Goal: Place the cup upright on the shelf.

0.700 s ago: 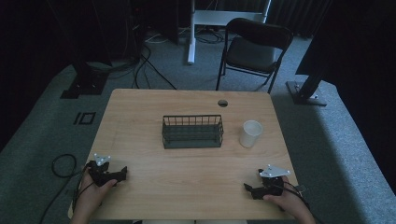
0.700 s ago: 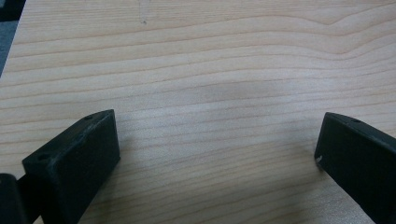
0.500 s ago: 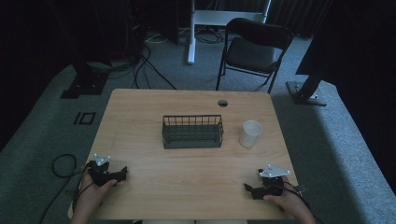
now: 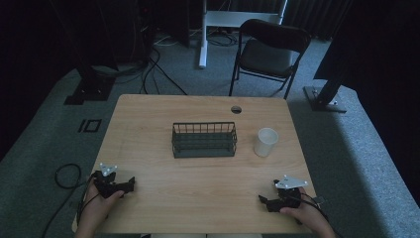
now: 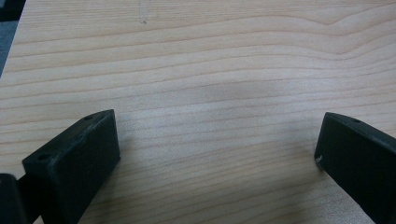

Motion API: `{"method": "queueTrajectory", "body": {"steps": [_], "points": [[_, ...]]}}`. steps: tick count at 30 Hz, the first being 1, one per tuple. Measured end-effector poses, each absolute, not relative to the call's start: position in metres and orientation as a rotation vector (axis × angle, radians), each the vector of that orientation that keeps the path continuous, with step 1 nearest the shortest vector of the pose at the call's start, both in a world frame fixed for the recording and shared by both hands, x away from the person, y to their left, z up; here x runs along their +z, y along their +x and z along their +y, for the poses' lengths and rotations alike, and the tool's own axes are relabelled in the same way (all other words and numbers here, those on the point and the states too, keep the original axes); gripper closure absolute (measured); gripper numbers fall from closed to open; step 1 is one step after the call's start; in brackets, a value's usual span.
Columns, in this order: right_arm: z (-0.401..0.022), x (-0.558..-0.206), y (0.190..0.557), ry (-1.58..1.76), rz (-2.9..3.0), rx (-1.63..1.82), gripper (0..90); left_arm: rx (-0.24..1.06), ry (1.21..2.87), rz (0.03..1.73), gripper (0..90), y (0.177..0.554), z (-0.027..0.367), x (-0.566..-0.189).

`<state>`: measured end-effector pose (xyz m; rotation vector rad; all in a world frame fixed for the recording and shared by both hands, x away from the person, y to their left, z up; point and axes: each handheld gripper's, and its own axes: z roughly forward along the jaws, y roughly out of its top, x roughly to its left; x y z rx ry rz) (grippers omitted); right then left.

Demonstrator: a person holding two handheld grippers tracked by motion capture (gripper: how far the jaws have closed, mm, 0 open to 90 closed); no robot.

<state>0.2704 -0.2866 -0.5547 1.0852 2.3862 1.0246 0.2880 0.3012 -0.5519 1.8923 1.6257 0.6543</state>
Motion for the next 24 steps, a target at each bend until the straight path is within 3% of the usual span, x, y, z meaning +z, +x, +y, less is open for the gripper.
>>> {"method": "queueTrajectory", "body": {"steps": [24], "points": [[-0.286, -0.542, 0.282, 1.087, 2.337, 1.045, 11.2, 0.654, 1.892, 1.626, 0.3, 0.288, 0.301, -0.552]]}}
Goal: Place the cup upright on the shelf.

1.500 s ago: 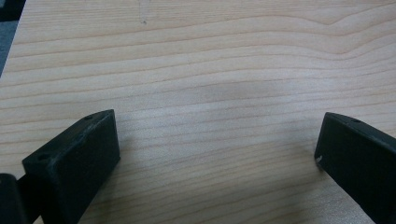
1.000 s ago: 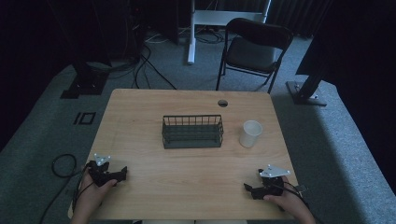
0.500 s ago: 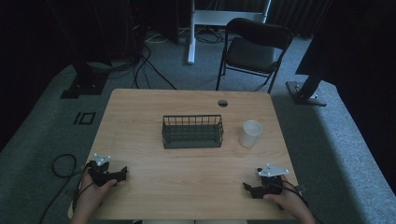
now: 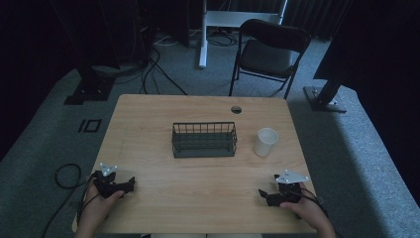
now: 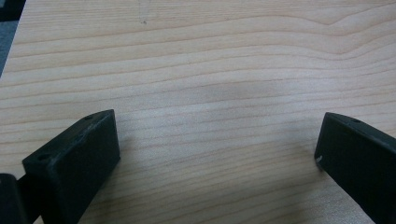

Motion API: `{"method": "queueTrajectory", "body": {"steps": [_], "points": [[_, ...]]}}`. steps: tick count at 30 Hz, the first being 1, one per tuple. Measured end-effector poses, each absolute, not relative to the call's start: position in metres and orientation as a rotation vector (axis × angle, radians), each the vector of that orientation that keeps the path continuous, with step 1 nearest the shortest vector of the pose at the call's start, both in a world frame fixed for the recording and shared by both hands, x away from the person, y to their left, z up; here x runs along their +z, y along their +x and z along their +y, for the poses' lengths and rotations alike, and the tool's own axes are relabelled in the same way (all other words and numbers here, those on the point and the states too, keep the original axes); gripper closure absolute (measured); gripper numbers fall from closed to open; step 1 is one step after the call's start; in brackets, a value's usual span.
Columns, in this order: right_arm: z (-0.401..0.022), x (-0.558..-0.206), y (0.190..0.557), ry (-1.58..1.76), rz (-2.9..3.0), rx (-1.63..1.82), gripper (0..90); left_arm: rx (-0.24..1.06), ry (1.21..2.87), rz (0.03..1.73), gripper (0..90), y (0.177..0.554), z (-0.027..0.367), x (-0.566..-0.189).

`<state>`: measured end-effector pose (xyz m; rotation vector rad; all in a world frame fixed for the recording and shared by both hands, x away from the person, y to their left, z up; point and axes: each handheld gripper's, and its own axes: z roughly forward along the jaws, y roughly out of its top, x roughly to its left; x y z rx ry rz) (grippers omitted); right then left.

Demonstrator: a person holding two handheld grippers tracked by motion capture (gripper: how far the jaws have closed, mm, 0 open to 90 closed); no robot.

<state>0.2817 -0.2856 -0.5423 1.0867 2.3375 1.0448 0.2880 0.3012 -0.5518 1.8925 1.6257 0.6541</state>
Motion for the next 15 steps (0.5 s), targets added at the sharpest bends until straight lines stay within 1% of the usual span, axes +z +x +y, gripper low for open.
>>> {"method": "queueTrajectory", "body": {"steps": [15], "points": [[-0.294, -0.533, 0.297, 1.190, 2.190, 1.070, 11.2, 0.654, 1.892, 1.626, 0.3, 0.288, 0.301, -0.552]]}}
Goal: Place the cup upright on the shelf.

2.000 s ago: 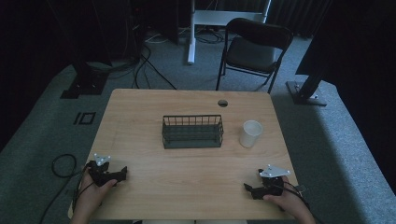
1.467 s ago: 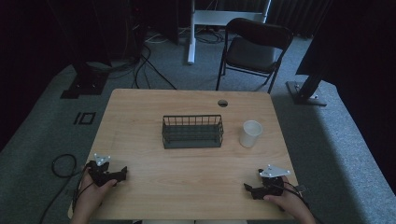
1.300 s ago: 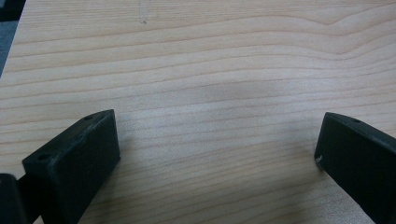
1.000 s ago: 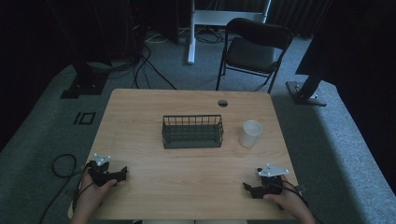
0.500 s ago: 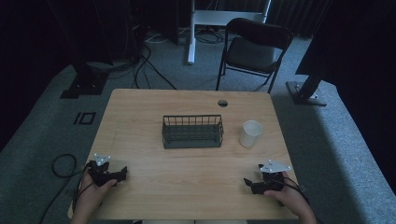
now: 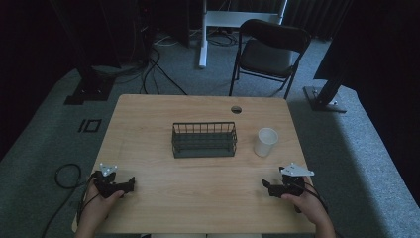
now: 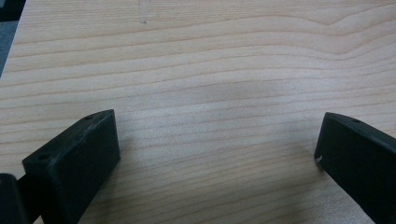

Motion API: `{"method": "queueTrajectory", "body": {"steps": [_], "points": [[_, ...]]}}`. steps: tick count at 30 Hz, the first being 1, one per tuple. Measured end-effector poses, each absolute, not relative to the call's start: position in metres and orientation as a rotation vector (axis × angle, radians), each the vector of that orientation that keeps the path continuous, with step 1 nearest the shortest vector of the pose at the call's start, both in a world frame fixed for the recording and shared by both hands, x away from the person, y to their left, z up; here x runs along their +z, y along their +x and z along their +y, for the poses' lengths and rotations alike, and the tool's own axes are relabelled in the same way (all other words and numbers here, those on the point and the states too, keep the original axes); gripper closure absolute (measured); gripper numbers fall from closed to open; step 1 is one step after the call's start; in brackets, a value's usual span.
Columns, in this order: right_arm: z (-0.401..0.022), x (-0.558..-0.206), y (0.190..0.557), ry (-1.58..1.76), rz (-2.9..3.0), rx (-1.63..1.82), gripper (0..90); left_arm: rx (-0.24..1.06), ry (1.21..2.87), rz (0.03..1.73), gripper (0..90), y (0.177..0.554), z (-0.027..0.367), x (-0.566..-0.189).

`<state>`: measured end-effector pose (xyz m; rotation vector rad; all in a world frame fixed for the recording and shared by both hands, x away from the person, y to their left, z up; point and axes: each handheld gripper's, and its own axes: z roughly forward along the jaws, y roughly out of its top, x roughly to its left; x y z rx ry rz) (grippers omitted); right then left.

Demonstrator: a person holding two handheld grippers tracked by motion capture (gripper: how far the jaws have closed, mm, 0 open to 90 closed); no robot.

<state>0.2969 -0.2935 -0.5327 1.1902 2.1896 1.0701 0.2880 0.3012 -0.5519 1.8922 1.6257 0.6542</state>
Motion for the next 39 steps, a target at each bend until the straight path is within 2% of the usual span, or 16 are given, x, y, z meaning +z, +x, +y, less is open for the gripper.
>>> {"method": "queueTrajectory", "body": {"steps": [39], "points": [[-0.289, -0.527, 0.350, 1.386, 1.881, 1.104, 13.2, 0.654, 1.892, 1.626, 0.3, 0.288, 0.301, -0.552]]}}
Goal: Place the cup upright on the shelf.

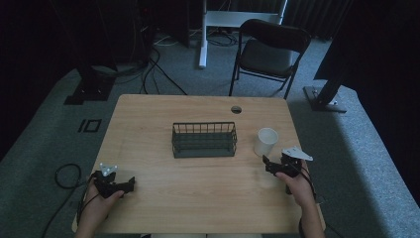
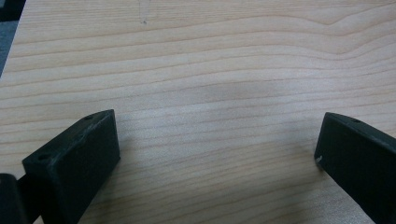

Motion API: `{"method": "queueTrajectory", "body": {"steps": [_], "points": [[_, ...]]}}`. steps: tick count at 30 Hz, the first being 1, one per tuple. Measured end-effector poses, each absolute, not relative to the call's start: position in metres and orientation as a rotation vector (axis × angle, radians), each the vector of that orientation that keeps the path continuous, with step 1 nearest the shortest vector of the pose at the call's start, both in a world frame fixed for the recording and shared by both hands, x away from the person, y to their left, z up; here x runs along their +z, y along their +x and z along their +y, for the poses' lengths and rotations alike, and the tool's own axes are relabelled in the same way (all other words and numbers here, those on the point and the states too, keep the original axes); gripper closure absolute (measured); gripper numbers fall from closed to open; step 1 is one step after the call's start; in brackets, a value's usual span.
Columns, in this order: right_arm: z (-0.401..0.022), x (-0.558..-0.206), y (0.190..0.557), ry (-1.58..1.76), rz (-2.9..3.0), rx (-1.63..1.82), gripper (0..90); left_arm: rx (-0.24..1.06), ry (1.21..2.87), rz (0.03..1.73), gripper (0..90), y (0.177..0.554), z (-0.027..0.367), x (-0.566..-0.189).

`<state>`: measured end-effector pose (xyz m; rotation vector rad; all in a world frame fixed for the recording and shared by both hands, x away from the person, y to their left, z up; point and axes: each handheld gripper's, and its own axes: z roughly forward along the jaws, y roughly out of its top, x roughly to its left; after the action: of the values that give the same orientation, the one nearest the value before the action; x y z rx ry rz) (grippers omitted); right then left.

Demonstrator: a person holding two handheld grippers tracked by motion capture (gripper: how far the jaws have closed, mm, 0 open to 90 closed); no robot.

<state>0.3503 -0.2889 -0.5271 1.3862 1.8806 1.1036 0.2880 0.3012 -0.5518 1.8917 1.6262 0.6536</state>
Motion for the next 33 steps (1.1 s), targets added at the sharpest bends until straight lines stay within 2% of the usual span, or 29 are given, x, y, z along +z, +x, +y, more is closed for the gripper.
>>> {"method": "queueTrajectory", "body": {"steps": [33], "points": [[-0.271, -0.521, 0.390, 1.404, 1.754, 1.142, 12.5, 0.653, 1.891, 1.627, 0.3, 0.288, 0.301, -0.552]]}}
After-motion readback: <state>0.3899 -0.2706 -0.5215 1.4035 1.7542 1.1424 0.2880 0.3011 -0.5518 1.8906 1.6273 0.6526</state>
